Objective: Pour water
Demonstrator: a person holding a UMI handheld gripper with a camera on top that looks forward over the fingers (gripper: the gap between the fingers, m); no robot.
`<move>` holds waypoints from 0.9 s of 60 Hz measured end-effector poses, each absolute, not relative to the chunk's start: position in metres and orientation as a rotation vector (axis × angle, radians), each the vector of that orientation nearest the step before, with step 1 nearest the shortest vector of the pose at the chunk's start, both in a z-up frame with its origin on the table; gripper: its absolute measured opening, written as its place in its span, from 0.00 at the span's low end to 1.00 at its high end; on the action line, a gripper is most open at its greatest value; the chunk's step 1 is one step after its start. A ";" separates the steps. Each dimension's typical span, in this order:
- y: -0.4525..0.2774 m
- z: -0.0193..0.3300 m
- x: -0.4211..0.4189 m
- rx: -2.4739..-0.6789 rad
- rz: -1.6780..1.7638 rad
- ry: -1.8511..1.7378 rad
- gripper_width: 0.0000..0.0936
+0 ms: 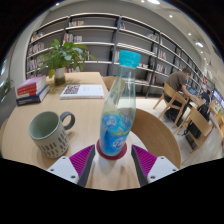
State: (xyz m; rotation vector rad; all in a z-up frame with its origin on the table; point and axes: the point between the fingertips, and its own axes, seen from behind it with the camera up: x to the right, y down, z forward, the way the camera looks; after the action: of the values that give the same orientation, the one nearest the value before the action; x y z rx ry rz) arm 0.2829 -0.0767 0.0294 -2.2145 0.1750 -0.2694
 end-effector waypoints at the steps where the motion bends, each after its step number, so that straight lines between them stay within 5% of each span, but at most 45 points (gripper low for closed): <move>1: -0.084 0.027 0.279 -2.229 -0.274 0.169 0.77; 22: -0.212 0.040 0.121 -2.343 -0.129 0.104 0.78; 54: -0.240 0.225 -0.058 -2.044 0.015 -0.014 0.77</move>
State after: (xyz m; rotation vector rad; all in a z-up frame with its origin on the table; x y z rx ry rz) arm -0.0581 -0.2397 0.2247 -2.0439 -0.0138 0.0151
